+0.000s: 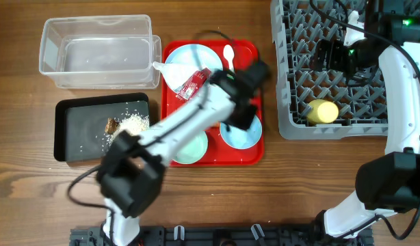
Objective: Sort waste into correct bins and load items into the dishwasher rack
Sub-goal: 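Place the empty light-blue bowl back on the red tray, then grasp the light-blue bowl with the right gripper and carry it to the rack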
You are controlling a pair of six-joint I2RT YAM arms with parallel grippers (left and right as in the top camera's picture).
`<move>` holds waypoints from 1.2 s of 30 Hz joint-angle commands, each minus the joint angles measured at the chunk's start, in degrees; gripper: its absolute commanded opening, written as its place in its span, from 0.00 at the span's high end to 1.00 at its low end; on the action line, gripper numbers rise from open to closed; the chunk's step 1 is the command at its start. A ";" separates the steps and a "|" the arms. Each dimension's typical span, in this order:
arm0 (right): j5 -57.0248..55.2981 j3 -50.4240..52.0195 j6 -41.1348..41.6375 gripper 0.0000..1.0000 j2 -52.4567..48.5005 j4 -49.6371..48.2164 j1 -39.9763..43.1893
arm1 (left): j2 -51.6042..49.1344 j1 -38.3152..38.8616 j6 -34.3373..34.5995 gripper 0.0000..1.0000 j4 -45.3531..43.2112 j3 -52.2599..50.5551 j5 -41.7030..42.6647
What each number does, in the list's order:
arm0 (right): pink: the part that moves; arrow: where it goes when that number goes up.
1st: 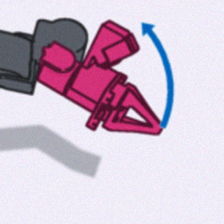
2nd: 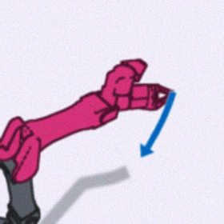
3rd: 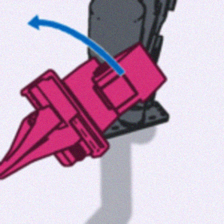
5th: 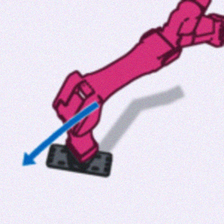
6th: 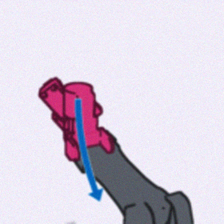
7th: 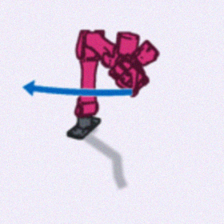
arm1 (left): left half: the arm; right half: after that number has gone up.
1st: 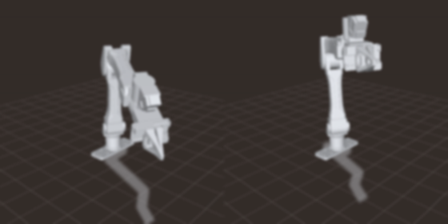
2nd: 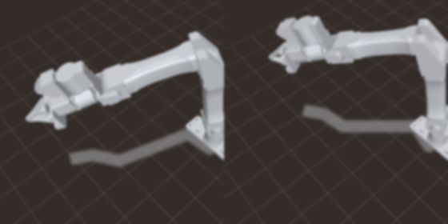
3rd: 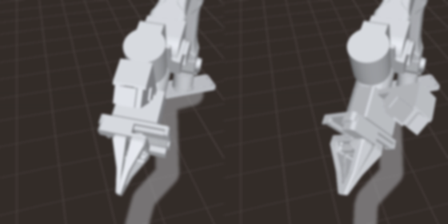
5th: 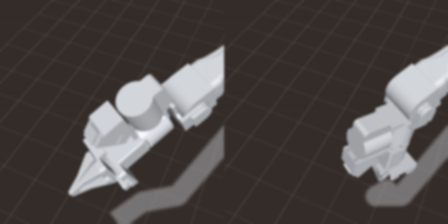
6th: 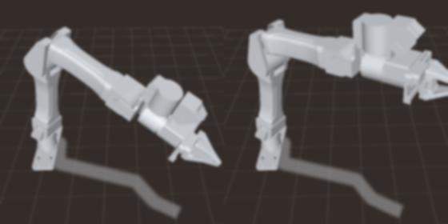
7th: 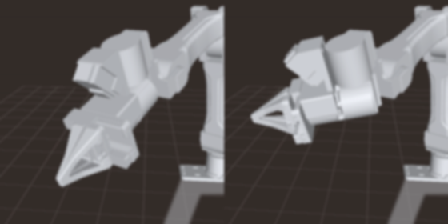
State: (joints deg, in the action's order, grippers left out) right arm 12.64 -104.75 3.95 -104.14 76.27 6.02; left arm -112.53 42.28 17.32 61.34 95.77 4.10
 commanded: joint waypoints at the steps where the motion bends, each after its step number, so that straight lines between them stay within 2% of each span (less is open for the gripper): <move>1: 3.96 -1.27 -1.42 0.00 1.49 0.81 -3.76 | 10.73 -9.77 9.09 0.37 1.79 2.21 -0.87; 4: 3.30 0.68 -1.62 0.01 1.40 0.31 -8.72 | 14.69 -16.90 9.07 0.04 2.75 2.19 -0.74; 5: 3.30 2.23 -1.53 0.00 1.40 -0.90 -10.54 | 15.47 -19.23 9.07 0.00 3.04 2.19 -0.74; 9: 3.32 11.21 -0.72 0.09 1.38 -8.20 -16.63 | 15.76 -25.77 9.05 0.00 4.11 2.03 -0.74; 16: 0.94 25.51 -0.90 0.18 1.38 -21.84 -22.36 | 15.76 -31.98 8.44 0.00 5.46 1.97 -2.29; 18: 0.94 27.47 -1.09 0.20 1.38 -23.87 -22.75 | 15.76 -33.90 8.46 0.00 5.79 1.97 -2.27; 24: 3.91 33.16 -3.02 0.34 1.38 -30.27 -22.95 | 15.76 -39.63 8.66 0.00 5.77 1.97 -2.27; 32: 5.66 39.17 -2.49 0.39 1.38 -36.94 -23.61 | 15.76 -43.74 8.66 0.00 5.81 1.97 -2.27; 36: 5.62 40.81 -2.43 0.54 1.38 -38.86 -25.99 | 15.76 -43.74 8.63 0.00 5.79 1.97 -2.29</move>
State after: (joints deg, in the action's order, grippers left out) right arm 16.82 -64.95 1.72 -103.59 38.09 -18.28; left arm -96.64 -1.23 25.65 67.11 97.58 2.79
